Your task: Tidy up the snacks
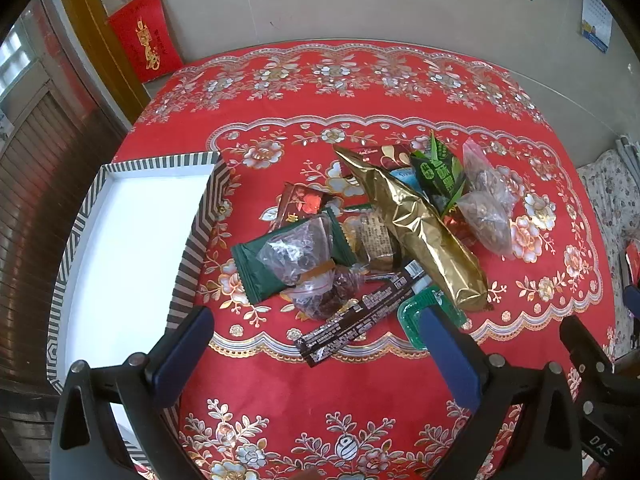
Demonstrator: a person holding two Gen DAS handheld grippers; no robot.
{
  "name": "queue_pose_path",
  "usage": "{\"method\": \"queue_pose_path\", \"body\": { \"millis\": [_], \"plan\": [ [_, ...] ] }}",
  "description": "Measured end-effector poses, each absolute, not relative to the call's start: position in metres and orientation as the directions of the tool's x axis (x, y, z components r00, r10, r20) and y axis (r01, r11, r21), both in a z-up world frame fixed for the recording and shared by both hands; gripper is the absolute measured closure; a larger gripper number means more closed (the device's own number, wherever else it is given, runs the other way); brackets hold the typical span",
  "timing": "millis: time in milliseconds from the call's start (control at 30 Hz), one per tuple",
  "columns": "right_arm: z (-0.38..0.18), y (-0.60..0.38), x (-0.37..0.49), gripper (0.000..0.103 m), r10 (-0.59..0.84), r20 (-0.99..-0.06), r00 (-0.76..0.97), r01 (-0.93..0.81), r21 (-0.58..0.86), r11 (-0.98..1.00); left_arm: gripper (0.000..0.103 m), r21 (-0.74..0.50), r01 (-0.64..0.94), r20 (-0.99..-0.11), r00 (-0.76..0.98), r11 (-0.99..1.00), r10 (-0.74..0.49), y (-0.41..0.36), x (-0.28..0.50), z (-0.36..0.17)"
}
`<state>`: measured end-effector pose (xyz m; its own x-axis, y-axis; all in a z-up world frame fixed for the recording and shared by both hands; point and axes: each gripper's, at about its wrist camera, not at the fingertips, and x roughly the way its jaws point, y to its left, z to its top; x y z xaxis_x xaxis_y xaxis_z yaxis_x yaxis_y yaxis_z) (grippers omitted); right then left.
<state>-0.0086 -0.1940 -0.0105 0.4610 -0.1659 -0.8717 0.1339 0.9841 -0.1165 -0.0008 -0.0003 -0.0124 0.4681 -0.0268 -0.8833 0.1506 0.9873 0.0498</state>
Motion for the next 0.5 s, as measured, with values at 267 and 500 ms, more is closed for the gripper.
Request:
{"method": "queue_pose_path", "body": {
  "millis": [267, 500],
  "plan": [
    [-0.0113, -0.1932, -0.0086, 0.0, -0.16, -0.874, 0.458, 0.133, -0.111, 0.985, 0.0, 0.035, 0.152, -0.879, 0.476, 0.988, -0.042, -0.0021, -0.0008, -0.0131],
    [-0.0132, -0.1922, -0.0077, 0.0, -0.15, -0.879, 0.452, 0.131, -0.101, 0.986, 0.0, 0.041, 0.153, -0.878, 0.478, 0.987, -0.038, -0.0027, -0.0007, -0.0131]
  ]
}}
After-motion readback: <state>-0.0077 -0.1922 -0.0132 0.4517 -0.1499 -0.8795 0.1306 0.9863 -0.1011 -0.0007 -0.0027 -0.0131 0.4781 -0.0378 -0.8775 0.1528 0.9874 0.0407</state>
